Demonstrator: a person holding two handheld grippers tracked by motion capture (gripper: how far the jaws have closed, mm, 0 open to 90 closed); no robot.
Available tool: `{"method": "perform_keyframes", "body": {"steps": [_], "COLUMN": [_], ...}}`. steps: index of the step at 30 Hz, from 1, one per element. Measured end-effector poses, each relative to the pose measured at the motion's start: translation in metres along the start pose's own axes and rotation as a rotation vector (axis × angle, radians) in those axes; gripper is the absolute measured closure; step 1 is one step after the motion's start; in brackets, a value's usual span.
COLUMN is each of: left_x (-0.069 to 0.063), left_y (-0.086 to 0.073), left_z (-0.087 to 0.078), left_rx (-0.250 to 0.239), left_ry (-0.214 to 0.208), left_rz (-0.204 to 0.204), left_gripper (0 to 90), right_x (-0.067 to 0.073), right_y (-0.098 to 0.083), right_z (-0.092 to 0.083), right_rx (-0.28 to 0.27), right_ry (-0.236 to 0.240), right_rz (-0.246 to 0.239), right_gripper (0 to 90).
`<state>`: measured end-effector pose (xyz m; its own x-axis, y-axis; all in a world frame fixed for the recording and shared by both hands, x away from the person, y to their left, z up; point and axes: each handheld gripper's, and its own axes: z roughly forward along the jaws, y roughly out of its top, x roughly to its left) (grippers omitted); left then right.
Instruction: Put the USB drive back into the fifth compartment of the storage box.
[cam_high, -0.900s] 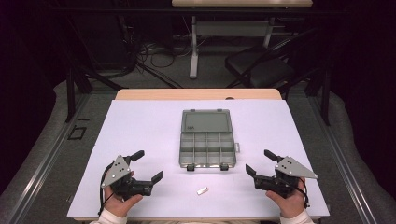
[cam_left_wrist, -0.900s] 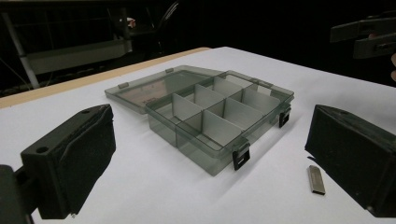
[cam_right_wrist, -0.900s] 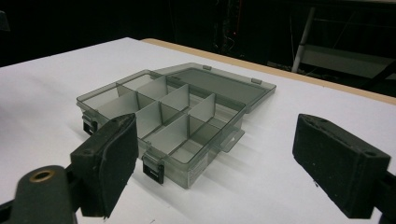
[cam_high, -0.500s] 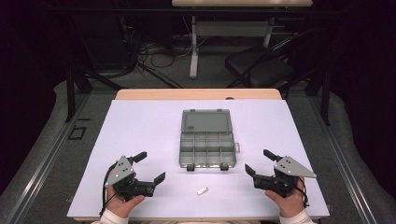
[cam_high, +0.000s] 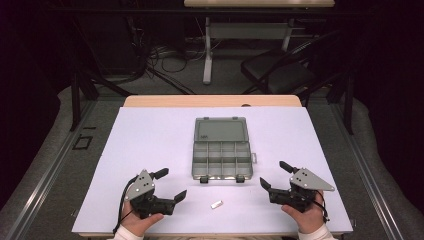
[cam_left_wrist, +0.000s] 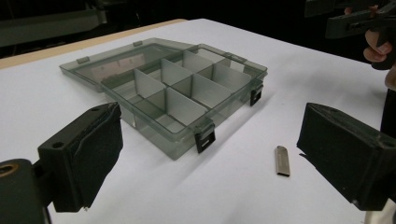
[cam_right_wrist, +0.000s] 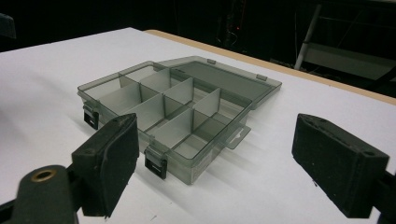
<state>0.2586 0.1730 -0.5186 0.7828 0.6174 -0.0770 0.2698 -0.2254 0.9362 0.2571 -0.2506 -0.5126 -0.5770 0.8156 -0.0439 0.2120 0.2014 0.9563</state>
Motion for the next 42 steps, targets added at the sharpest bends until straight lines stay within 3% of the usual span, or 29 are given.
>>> {"method": "perform_keyframes", "body": {"steps": [7,18,24,42], "left_x": [-0.006,-0.012,-0.016,-0.026], "left_y": [0.005,0.019,0.031,0.035], "left_z": [0.008,0.02,0.032,0.06], "left_rx": [0.018,0.06,0.069,0.116], "left_ry": [-0.005,-0.006,-0.03,-0.059], "left_rz": [-0.002,-0.014,-0.039,-0.052], "left_gripper": [15.0,18.3,20.3,22.6], "right_x": [0.002,0.004,0.006,0.005], "right_y": [-0.001,-0.001,-0.001,-0.001], "right_z": [-0.001,0.0,0.001,0.001], "right_rx": [0.003,0.007,0.011,0.008], "right_ry": [-0.003,-0.003,0.0,0.006], "right_rz": [-0.004,0.003,-0.001,0.002], "right_gripper": [14.7,14.7,14.7,14.7]}}
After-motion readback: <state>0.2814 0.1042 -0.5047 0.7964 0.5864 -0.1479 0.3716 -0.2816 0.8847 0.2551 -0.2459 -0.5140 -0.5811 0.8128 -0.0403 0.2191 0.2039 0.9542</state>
